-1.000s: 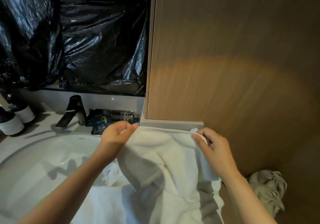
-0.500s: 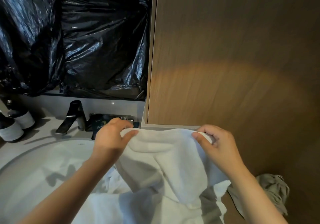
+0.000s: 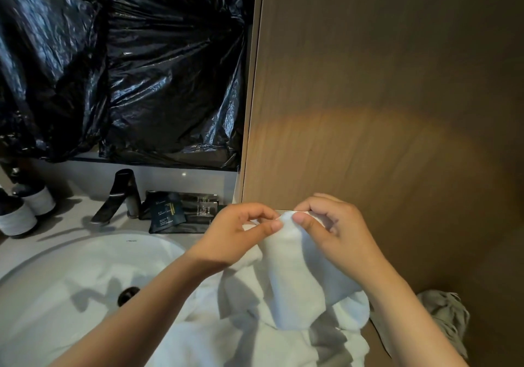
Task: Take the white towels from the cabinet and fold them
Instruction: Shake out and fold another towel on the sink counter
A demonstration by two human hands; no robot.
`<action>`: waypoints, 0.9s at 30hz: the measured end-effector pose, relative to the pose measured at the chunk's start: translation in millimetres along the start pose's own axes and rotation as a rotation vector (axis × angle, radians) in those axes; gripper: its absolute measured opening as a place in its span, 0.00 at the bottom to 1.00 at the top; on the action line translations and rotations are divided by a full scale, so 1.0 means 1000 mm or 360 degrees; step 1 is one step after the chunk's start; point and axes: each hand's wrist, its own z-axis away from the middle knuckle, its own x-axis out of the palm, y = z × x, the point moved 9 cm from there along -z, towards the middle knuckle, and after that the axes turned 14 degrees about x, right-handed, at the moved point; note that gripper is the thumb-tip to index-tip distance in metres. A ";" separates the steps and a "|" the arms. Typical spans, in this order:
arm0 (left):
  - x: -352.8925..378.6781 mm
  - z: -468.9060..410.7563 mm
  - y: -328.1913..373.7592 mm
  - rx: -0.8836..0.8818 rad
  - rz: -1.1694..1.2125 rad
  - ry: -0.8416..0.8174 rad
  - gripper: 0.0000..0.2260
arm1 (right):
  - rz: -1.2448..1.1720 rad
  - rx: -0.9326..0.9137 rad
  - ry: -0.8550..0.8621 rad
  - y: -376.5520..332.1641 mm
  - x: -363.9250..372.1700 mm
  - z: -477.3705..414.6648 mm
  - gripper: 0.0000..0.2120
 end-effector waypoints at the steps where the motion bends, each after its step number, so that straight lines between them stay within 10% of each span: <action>1: -0.002 0.001 0.000 0.0000 0.0004 0.0020 0.02 | -0.0003 0.0018 -0.0001 0.001 -0.001 0.001 0.06; 12: -0.091 0.000 -0.002 0.0062 -0.0912 0.0520 0.06 | 0.0029 0.0349 -0.0014 0.059 -0.025 0.021 0.17; 27: -0.017 -0.002 0.029 0.0306 -0.0831 -0.0068 0.22 | 0.0134 0.0017 0.0034 0.001 -0.029 0.012 0.08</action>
